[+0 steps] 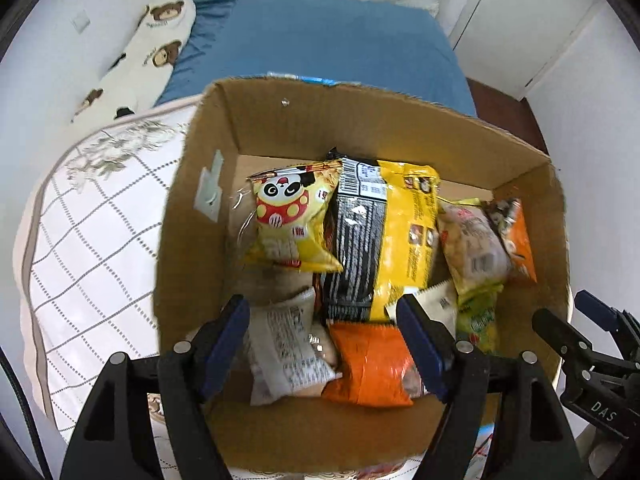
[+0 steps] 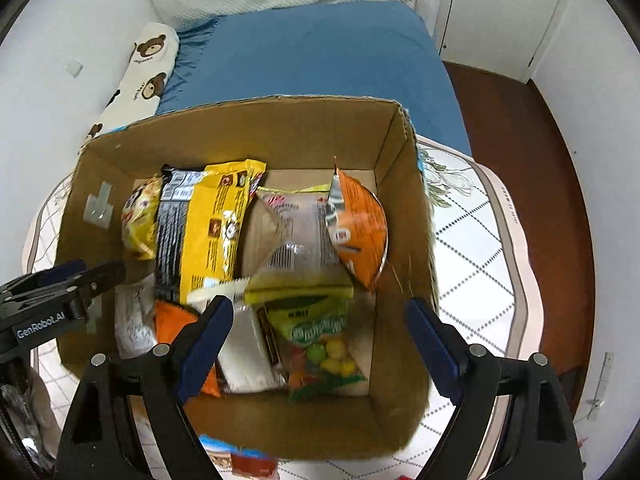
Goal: Organize snacks
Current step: 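Carry both panda bags into the box and open both tools, then move both tools back over the remaining snacks, then grasp the yellow round cake with left tool while right tool grasps brown jelly pack, then carry cake and jelly pack into the box and release both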
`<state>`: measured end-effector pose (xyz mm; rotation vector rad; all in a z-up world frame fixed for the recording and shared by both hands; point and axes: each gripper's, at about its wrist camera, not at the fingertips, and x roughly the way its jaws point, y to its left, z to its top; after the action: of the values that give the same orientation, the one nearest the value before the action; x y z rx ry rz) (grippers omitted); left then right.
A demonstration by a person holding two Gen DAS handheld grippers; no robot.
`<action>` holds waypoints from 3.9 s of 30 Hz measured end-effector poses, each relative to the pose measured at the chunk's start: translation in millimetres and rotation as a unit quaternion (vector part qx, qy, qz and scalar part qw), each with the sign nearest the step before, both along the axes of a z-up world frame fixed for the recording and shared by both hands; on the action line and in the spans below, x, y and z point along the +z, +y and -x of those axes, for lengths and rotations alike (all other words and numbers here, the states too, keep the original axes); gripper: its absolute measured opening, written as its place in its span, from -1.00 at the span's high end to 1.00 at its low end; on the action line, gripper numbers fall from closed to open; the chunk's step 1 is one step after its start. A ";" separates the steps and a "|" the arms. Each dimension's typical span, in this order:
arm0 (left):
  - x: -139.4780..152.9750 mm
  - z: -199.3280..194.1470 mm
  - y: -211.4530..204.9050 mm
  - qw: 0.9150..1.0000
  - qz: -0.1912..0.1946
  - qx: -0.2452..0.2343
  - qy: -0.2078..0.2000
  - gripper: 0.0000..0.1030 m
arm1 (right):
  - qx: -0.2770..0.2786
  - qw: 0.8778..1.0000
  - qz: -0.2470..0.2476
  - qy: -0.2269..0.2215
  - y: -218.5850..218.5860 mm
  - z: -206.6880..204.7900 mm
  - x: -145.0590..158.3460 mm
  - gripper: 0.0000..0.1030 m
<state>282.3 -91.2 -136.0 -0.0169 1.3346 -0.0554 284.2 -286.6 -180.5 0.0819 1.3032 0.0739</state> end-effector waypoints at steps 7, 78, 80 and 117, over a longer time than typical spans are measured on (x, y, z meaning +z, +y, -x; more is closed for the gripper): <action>43.7 55.5 -4.2 0.997 -0.010 -0.017 -0.072 -0.45 | 0.008 0.999 0.008 -0.043 1.1 48.4 37.3 -0.75; -147.5 235.1 51.7 0.975 0.067 0.034 0.208 0.02 | -0.009 0.992 -0.074 0.101 46.7 208.9 -106.1 -0.14; -159.3 238.9 57.1 0.968 0.091 0.045 0.231 0.02 | -0.018 0.991 -0.081 0.108 37.1 212.1 -108.8 -0.15; 74.2 147.1 -27.1 0.990 0.127 -0.055 0.005 0.11 | -0.001 0.989 -0.147 -0.032 12.4 156.4 56.2 -0.14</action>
<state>135.3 -118.3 -61.8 -0.1599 1.3311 -0.3183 127.9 -274.2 -124.3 0.3300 1.2210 0.2644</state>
